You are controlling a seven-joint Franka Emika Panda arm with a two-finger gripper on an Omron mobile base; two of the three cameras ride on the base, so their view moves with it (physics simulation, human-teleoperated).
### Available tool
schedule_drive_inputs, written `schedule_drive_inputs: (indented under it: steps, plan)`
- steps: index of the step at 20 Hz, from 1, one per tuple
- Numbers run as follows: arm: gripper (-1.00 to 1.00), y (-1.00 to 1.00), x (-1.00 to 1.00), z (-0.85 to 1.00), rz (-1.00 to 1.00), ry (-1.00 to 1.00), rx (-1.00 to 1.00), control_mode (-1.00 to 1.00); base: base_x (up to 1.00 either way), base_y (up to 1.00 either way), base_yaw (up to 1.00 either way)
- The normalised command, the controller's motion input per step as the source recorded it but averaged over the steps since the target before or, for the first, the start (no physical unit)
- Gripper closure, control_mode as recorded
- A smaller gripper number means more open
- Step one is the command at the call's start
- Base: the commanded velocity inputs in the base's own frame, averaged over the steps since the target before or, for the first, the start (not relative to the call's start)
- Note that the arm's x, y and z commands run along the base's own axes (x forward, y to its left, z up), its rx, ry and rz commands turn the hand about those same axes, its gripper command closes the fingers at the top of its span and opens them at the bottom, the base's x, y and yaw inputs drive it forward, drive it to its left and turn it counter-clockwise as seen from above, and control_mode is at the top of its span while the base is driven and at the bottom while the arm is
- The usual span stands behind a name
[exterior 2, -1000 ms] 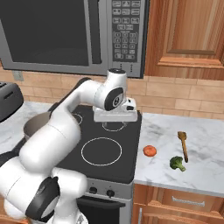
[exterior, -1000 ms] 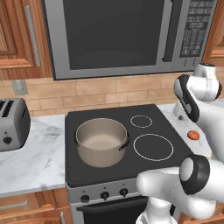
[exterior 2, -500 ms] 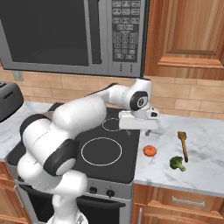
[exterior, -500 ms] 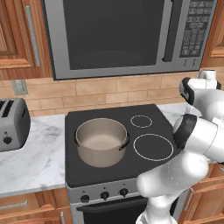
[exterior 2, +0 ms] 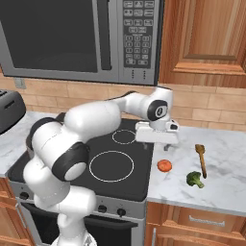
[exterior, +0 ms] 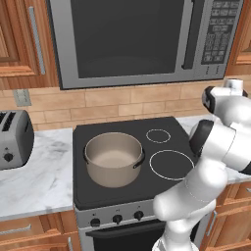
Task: Put the broccoli and squash in the pot. Retrieve the spatula and lightly stir the vegetables in the pot.
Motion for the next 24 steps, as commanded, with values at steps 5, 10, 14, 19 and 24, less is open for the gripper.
schedule_drive_inputs:
  steps: [5,10,14,19,24]
  plan:
    - [-1.0,-0.23,0.02,0.0,-0.23,0.02,0.02,-1.0,0.0,0.0,0.0]
    - [-1.0,-0.1,0.02,-0.02,-0.15,-0.1,0.0,-1.0,0.0,0.0,0.0]
    - [-1.0,0.0,0.47,-0.11,-0.01,-0.17,0.0,-1.0,0.0,0.0,0.0]
    - [-1.0,-0.01,0.52,-0.04,0.0,-0.03,-0.01,-1.0,0.0,0.0,0.0]
    - [-1.0,-0.09,0.04,-0.27,0.0,0.0,0.0,-1.0,0.0,0.0,0.0]
